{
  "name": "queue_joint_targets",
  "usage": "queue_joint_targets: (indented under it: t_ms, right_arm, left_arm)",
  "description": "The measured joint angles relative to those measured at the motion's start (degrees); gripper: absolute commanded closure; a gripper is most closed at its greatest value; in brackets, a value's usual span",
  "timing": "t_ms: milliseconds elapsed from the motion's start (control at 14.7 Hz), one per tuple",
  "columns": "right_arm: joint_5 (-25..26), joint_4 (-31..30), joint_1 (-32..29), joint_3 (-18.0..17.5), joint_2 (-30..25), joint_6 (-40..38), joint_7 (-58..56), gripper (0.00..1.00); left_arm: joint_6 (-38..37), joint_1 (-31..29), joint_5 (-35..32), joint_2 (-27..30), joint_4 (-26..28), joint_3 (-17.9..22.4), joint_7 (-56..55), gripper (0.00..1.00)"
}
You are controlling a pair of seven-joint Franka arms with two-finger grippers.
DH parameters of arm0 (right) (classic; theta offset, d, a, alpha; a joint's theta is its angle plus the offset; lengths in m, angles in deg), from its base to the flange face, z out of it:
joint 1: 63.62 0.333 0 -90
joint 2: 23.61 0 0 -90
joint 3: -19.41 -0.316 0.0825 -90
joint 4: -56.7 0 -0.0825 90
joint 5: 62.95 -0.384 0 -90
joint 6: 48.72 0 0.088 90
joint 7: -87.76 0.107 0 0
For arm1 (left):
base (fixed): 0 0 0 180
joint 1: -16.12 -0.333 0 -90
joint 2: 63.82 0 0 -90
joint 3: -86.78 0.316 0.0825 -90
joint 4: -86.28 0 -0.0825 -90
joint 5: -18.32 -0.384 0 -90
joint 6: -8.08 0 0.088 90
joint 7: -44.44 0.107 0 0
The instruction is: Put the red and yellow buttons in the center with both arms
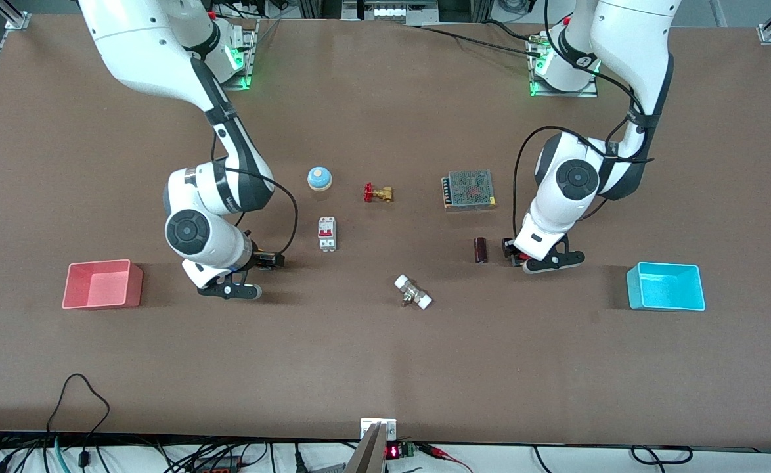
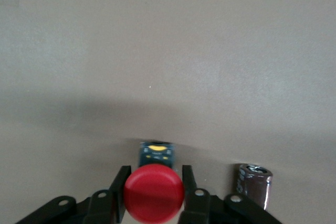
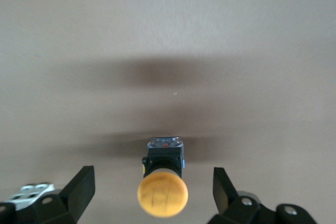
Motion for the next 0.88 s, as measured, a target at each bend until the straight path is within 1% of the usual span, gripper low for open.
queue_joint_targets:
  t_ms: [204, 407, 475, 611, 747, 883]
  right_arm:
    - [0.0, 0.3, 0.0, 1.2, -4.9, -2.7, 0.0, 0.00]
    - [0.0, 0.7, -0.1, 3.7, -11.3, -8.6, 0.0, 0.00]
    - [0.0, 0.9, -0.1, 4.4, -13.5, -11.0, 0.0, 0.00]
    - [0.0, 1.7, -0.1, 5.7, -16.9, -15.7, -0.1, 0.00]
    - [0.0, 2.9, -0.2, 6.6, -18.7, -19.3, -0.1, 0.00]
    - [0.0, 4.1, -0.1, 7.2, -19.4, -21.4, -0.1, 0.00]
  left_arm:
    - [0.0, 0.0, 0.0, 0.0, -0.6, 0.1, 0.0, 0.00]
    - [-0.9, -0.3, 0.0, 0.4, -1.6, 0.5, 0.6, 0.00]
    - [-3.7, -0.9, 0.0, 0.9, -2.9, 0.7, 1.9, 0.00]
    - [-13.2, -3.1, 0.0, 1.8, -7.8, 0.9, 5.8, 0.00]
    - [-23.6, -5.8, 0.0, 2.7, -14.3, 0.9, 9.5, 0.00]
    - [-31.7, -8.6, 0.0, 3.3, -19.8, 1.0, 13.5, 0.00]
